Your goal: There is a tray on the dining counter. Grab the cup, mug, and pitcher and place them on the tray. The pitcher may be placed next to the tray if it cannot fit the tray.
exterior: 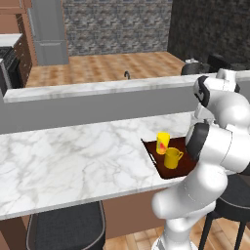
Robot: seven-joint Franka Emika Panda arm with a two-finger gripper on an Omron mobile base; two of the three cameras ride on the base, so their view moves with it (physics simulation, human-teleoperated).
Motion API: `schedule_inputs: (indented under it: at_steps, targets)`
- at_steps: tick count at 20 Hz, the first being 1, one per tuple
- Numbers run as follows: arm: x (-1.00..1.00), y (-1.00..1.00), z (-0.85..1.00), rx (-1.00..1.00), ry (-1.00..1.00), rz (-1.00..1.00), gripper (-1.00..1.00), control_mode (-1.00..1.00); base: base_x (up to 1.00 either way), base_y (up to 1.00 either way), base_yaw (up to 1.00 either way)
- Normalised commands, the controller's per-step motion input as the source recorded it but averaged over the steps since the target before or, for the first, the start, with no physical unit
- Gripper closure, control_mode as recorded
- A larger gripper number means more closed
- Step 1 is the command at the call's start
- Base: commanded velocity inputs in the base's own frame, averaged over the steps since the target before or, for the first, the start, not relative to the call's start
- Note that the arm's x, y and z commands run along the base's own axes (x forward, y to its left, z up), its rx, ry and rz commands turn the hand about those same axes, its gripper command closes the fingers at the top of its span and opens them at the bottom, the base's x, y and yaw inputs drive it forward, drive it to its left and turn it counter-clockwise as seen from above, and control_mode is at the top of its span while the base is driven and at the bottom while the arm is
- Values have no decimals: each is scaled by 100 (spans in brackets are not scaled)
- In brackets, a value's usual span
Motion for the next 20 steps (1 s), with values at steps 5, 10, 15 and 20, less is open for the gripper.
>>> schedule_inputs:
  at_steps: [5,10,15,20]
  targets:
    - [0,0,0,0,0,0,-100,-100,0,0,0]
    - [0,0,0,0,0,0,-100,-100,0,0,0]
    - [0,0,0,0,0,0,-100,-100,0,0,0]
    - [-14,15,0,-1,0,0,-100,-100,0,0,0]
